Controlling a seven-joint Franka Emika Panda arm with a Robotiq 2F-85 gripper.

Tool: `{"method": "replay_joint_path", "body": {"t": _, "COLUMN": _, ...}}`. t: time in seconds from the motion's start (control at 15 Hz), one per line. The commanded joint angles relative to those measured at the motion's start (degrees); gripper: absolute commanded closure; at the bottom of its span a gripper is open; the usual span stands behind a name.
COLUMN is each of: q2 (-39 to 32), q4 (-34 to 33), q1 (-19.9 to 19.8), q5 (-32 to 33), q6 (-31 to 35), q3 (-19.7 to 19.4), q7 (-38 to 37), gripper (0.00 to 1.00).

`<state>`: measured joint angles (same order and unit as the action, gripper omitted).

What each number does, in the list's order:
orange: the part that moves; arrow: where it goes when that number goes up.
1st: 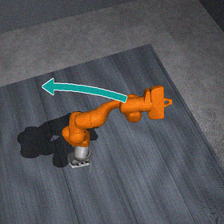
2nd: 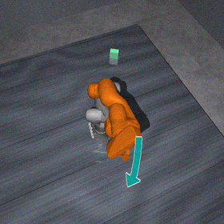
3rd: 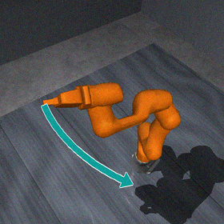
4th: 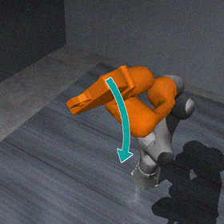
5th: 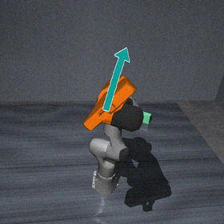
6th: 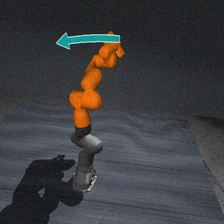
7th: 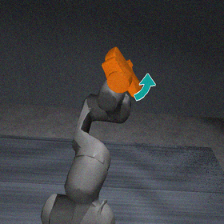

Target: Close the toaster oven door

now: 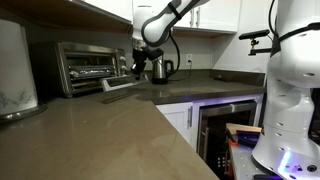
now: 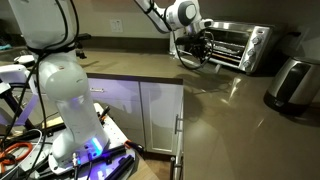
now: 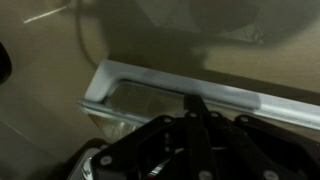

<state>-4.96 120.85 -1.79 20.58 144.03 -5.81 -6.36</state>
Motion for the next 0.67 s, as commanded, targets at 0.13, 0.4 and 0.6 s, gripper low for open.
{"method": "replay_joint_path", "body": {"t": 0.13, "q2": -0.5, "q4": -2.8, "q1": -0.3, "q5": 3.8, "q6": 0.1, "q3": -0.2, "q7": -2.1, "gripper": 1.00}}
{"method": "replay_joint_path", "body": {"t": 0.4, "q2": -0.7, "q4": -4.0, "q1": -0.2, "q5": 5.0, "q6": 0.1, "q3": -0.1, "q7": -2.3, "gripper": 1.00}}
{"method": "replay_joint_path", "body": {"t": 0.6, "q2": -0.9, "q4": -4.8, "q1": -0.3, "q5": 4.3, "q6": -0.3, "q3": 0.0, "q7": -1.2, "gripper": 1.00}}
